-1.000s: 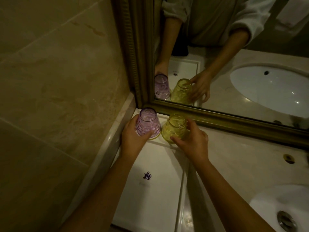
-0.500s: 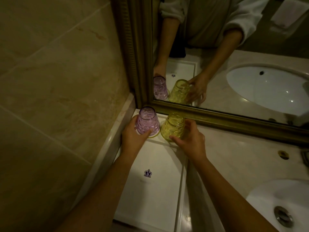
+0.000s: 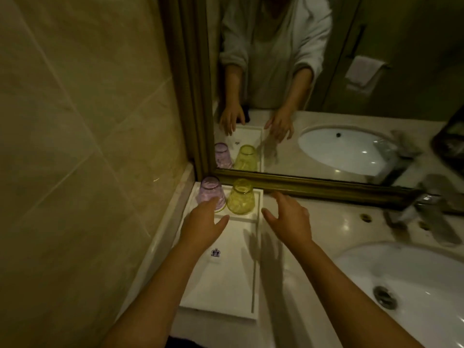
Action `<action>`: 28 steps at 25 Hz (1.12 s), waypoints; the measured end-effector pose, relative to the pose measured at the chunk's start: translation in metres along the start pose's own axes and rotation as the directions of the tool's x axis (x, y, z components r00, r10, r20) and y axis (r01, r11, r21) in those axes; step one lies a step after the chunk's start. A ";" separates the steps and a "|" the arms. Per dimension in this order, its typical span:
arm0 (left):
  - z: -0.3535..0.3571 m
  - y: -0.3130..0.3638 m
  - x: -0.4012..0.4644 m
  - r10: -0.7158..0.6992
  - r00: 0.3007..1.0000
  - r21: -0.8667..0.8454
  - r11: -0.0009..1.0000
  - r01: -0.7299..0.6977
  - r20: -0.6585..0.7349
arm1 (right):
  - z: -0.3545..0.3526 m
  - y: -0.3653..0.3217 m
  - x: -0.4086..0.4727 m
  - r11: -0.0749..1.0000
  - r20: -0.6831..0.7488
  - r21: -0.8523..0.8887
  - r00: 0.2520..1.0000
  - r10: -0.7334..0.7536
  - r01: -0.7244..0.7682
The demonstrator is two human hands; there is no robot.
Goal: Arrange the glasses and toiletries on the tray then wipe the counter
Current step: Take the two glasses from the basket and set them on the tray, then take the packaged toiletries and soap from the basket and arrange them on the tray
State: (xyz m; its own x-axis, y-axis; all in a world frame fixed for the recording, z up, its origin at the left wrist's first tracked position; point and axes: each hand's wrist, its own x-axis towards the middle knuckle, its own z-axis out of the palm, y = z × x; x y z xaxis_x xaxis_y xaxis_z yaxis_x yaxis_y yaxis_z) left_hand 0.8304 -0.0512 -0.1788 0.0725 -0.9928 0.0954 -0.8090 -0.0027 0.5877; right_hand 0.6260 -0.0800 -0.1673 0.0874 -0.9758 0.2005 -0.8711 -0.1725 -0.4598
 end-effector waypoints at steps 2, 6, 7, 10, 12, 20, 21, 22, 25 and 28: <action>-0.006 0.028 -0.016 0.103 0.994 0.165 0.980 -0.109 0.046 | -0.032 -0.004 -0.028 0.990 0.001 -0.141 1.000 0.000 0.000; -0.008 0.094 -0.047 0.282 0.953 0.363 0.881 -0.303 0.111 | -0.095 0.001 -0.093 0.934 -0.067 -0.352 0.997 0.043 -0.064; -0.004 0.110 -0.057 0.320 0.940 0.363 0.867 -0.342 0.121 | -0.109 0.006 -0.110 0.925 -0.098 -0.368 0.993 0.064 -0.096; 0.010 0.156 -0.092 0.455 0.875 0.320 0.815 -0.484 0.164 | -0.147 0.028 -0.167 0.891 -0.172 -0.396 0.971 0.164 -0.221; 0.021 0.187 -0.116 0.552 0.813 0.294 0.759 -0.581 0.183 | -0.169 0.045 -0.205 0.865 -0.211 -0.409 0.952 0.222 -0.292; 0.074 0.315 -0.228 0.778 0.594 0.135 0.579 -0.804 0.203 | -0.261 0.118 -0.343 0.753 -0.396 -0.409 0.844 0.363 -0.516; 0.082 0.328 -0.242 0.790 0.578 0.131 0.563 -0.816 0.206 | -0.273 0.130 -0.360 0.747 -0.409 -0.408 0.836 0.365 -0.525; 0.089 0.341 -0.256 0.803 0.559 0.128 0.545 -0.829 0.205 | -0.285 0.142 -0.377 0.742 -0.423 -0.409 0.831 0.361 -0.531; 0.110 0.381 -0.295 0.824 0.525 0.112 0.513 -0.851 0.215 | -0.323 0.178 -0.426 0.750 -0.444 -0.407 0.831 0.335 -0.520; 0.127 0.419 -0.329 0.849 0.476 0.117 0.461 -0.880 0.231 | -0.354 0.210 -0.461 0.748 -0.429 -0.456 0.856 0.289 -0.482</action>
State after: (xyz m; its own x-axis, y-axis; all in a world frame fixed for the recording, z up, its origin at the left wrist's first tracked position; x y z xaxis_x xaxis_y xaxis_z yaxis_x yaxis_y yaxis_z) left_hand 0.3930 0.2588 -0.0659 -0.7870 -0.5021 0.3586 -0.5049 0.8581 0.0934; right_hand 0.2315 0.3810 -0.0495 -0.3845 -0.8274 0.4094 -0.9144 0.4021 -0.0463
